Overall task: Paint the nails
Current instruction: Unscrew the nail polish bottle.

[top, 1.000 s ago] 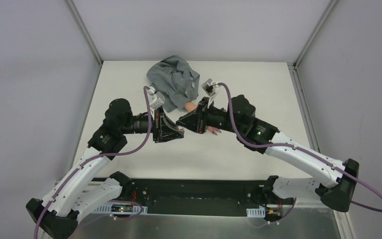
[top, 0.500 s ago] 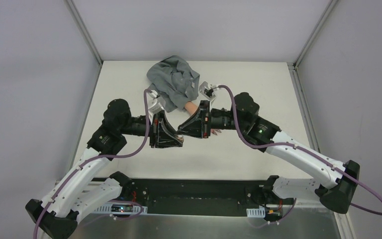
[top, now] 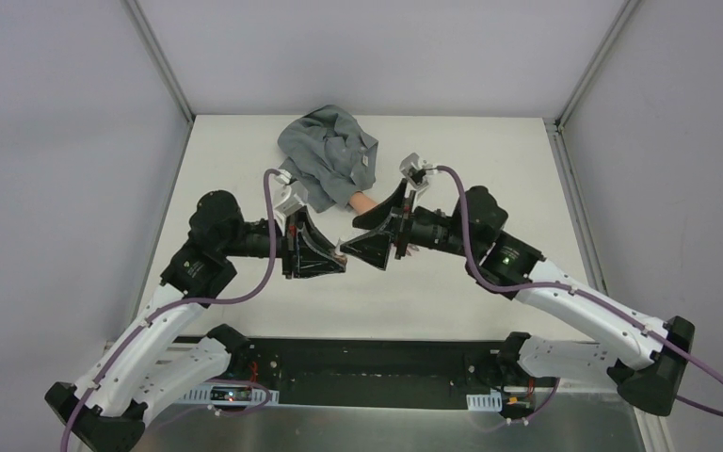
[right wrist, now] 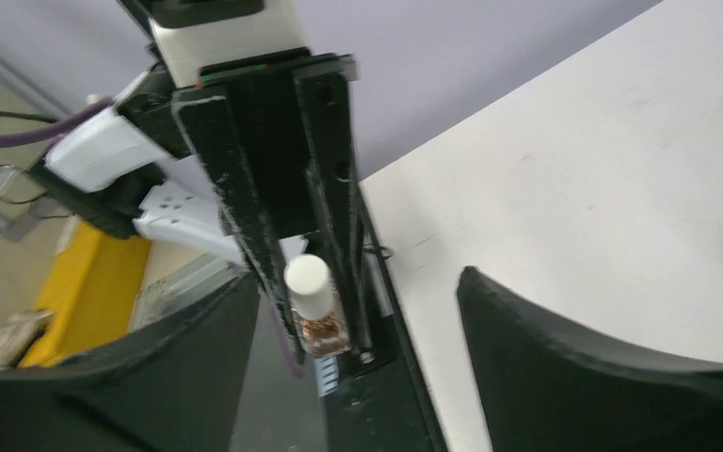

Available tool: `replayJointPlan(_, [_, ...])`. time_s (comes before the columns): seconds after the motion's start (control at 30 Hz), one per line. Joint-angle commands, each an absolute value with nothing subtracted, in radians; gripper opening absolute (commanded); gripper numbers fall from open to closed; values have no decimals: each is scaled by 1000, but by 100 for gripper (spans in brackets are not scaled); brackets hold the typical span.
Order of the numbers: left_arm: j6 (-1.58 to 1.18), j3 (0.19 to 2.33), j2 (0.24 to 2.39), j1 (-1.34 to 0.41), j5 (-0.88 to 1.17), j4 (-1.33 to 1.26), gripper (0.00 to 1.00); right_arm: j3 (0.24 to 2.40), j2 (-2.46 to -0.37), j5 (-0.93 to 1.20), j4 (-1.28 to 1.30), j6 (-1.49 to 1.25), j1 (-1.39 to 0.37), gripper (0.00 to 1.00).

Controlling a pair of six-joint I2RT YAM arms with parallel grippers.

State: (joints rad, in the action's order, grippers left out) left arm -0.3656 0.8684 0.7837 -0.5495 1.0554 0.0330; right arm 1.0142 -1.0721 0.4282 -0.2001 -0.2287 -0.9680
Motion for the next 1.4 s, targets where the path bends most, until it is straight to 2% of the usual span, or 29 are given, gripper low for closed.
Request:
replayJointPlan(0.0, [-320,869,745,-546,955,-17,0,995,-997,236,-215,-233,-964,92])
replayJointPlan(0.17, [-270,881,708,-536,780,77,0,983,-977,103,-218,-295,-964,94])
replayJointPlan(0.37, [-258,869,671,-524,581,116,0,1010,-1029,17,-246,-424,-981,86])
replayJointPlan(0.6, [-277,867,705,-511,559,118,0,1143,-1149,-196,-167,-364,-1129,77])
replayJointPlan(1.07, [-284,869,718,-510,576,119,0,1194,-1205,-318,-139,-356,-1176,60])
replayJointPlan(1.37, [-284,870,733,-509,584,120,0,1216,-1234,-319,-130,-347,-1177,49])
